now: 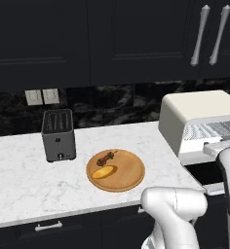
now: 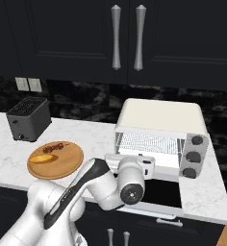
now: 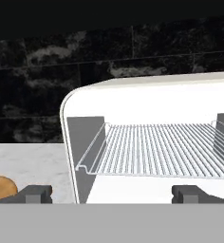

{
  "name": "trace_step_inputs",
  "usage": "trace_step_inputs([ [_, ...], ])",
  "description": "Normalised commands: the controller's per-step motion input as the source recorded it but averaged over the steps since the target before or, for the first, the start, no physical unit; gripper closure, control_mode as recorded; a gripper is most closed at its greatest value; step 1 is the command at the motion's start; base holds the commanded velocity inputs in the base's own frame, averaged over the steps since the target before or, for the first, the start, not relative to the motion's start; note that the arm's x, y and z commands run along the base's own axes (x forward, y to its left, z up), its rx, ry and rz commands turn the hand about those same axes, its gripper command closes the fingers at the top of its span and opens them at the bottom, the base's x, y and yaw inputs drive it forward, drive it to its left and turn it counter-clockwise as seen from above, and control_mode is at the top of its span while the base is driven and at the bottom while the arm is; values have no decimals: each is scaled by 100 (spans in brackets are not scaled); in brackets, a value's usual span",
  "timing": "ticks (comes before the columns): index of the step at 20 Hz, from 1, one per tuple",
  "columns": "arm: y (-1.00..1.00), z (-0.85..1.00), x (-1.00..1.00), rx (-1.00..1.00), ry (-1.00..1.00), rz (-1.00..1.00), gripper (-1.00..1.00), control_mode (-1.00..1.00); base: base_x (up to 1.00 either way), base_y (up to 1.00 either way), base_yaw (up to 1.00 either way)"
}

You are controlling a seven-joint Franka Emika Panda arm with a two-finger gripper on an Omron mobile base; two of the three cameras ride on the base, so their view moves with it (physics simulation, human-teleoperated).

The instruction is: Pick up the kebab skewer and baguette bread, and place them inside the toaster oven. Close the toaster oven door and start by setting the timer.

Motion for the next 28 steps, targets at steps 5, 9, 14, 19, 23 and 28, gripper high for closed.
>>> trace_step_inputs([
  [5, -28, 0, 42, 0, -5, 0, -100, -100, 0, 0, 0],
  [9, -63, -1, 22, 0, 0, 5, -100, -100, 0, 0, 0],
  [14, -24, -7, 28, 0, -1, 3, -100, -100, 0, 0, 0],
  [19, 7, -33, 43, -4, -1, 1, -100, -100, 0, 0, 0],
  [23, 2, -22, 55, -2, -6, 0, -100, -100, 0, 0, 0],
  [28, -9, -9, 52, 0, -2, 0, -100, -100, 0, 0, 0],
])
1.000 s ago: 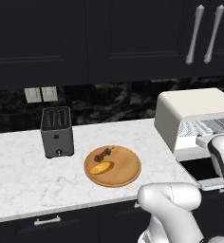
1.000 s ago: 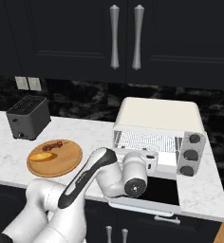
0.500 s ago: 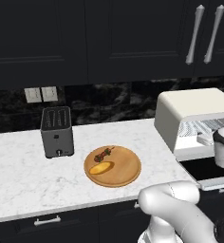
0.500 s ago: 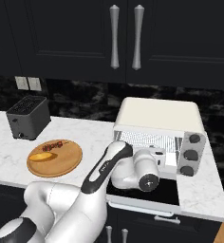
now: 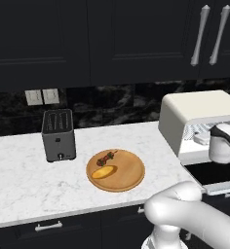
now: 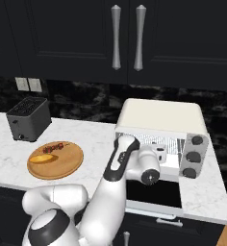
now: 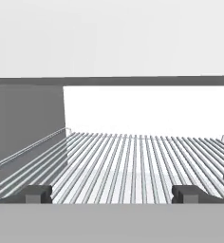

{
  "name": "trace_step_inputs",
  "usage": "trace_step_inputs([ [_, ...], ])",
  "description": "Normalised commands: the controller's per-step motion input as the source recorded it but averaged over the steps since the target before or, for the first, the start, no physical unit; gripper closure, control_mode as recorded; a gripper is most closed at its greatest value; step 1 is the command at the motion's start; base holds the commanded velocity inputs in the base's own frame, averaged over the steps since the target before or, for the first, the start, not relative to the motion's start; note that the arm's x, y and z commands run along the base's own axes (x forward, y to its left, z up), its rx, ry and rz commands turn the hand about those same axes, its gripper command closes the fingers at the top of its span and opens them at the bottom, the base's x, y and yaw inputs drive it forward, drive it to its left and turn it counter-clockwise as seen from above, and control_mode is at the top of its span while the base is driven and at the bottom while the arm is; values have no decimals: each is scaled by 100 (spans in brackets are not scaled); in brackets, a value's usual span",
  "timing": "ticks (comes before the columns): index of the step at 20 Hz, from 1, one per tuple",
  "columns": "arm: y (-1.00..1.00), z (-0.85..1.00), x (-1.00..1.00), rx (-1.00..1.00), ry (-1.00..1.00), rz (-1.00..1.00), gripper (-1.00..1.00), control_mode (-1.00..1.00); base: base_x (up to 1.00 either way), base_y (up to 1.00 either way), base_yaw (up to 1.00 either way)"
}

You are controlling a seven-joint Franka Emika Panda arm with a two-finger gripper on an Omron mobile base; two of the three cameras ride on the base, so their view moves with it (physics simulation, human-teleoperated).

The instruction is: Pick up the kebab skewer and baguette bread, and place them inside the toaster oven. Close the toaster oven door and start by setting the timer.

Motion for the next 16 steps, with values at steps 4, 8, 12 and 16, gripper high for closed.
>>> trace_step_inputs([
  [4, -9, -34, 28, -2, 0, 0, -100, -100, 0, 0, 0],
  [8, -9, -27, 29, 0, 0, 0, -100, -100, 0, 0, 0],
  [12, -10, -23, 23, 0, 0, 0, -100, -100, 0, 0, 0],
  [16, -9, -67, -12, -2, 0, 0, -100, -100, 0, 0, 0],
])
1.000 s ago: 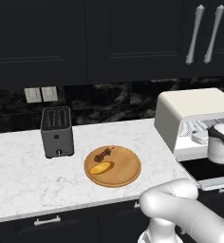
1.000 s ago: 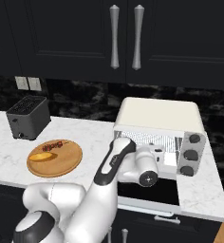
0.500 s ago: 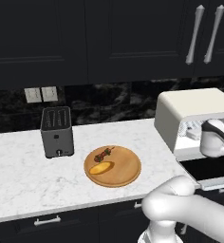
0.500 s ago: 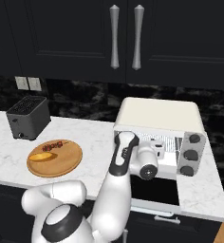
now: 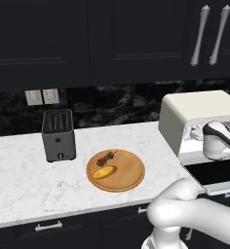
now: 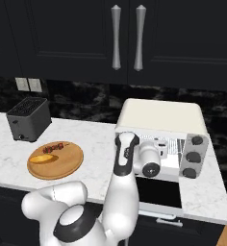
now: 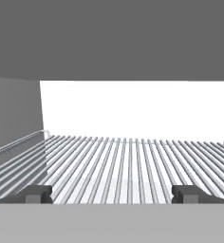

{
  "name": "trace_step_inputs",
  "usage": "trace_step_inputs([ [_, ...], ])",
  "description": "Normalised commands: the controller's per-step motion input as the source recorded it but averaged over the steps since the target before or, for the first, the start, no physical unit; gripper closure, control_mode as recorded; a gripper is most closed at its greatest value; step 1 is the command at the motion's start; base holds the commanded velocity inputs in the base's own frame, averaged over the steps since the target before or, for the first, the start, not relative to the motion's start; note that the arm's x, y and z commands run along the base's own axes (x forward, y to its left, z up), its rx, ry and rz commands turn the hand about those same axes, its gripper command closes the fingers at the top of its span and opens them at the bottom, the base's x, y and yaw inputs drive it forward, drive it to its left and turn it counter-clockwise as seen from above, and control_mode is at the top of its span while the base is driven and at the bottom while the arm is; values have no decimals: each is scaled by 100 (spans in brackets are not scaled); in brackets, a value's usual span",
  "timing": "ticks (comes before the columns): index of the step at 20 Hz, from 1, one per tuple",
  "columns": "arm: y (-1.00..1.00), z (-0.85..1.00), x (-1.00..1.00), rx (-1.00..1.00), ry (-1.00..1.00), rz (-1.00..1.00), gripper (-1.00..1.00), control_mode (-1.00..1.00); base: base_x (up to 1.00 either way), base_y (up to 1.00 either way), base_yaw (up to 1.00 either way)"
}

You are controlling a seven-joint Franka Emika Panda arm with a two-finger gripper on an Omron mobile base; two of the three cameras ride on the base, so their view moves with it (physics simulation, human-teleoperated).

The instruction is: Pick up the kebab skewer and baguette bread, and place them inside the toaster oven. Close the toaster oven door and start by setting the timer.

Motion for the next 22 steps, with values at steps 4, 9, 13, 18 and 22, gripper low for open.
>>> trace_step_inputs([
  [4, -8, -86, -53, -5, 1, 0, -100, -100, 0, 0, 0],
  [9, -9, -75, -80, -4, 13, 0, -100, -100, 0, 0, 0],
  [13, 0, -56, -88, -2, 32, 0, -100, -100, 0, 0, 0],
  [18, 0, -44, -83, 0, 42, 0, -100, -100, 0, 0, 0],
  [22, -1, -27, -77, 0, 38, 0, -100, -100, 0, 0, 0],
])
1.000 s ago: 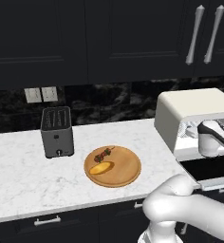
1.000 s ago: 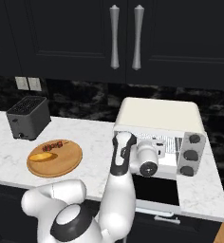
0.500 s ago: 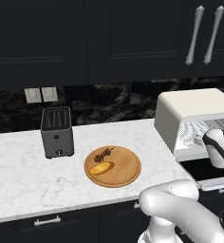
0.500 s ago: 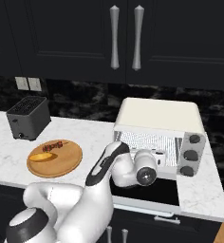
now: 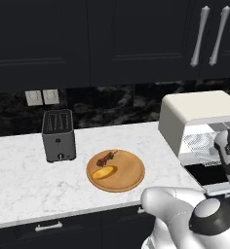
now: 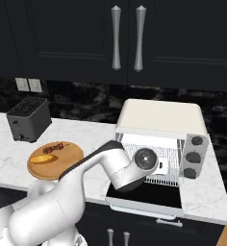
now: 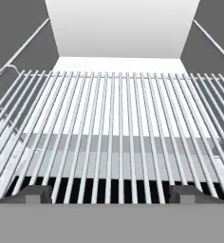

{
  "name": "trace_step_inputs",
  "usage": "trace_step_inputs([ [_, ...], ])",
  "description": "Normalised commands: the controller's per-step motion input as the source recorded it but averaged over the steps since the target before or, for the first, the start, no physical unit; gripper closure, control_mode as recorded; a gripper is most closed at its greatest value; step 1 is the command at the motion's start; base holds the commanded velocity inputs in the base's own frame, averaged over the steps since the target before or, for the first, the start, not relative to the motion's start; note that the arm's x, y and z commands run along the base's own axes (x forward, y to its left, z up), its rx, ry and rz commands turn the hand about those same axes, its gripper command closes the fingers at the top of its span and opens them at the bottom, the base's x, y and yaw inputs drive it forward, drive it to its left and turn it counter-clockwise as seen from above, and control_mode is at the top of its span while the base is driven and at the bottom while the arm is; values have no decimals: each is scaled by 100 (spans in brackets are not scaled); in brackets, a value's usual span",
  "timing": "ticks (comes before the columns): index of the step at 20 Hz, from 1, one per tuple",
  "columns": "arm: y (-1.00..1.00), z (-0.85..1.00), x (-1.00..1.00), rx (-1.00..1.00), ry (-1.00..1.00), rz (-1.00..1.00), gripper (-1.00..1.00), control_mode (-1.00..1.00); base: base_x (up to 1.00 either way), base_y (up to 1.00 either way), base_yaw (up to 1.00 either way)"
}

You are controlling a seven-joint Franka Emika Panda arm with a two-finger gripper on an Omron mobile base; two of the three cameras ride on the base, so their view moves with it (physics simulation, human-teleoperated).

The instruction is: Pick up the kebab skewer and baguette bread, and place them inside the toaster oven. Close the toaster oven door and start by setting the timer.

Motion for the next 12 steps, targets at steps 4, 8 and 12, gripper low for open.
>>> trace_step_inputs([
  [4, 5, 87, -66, 1, 13, 3, -100, -100, 0, 0, 0],
  [8, 80, 97, -87, 0, 12, 5, -100, -100, 0, 0, 0],
  [12, 100, 31, -65, 0, 15, 4, -100, -100, 0, 0, 0],
])
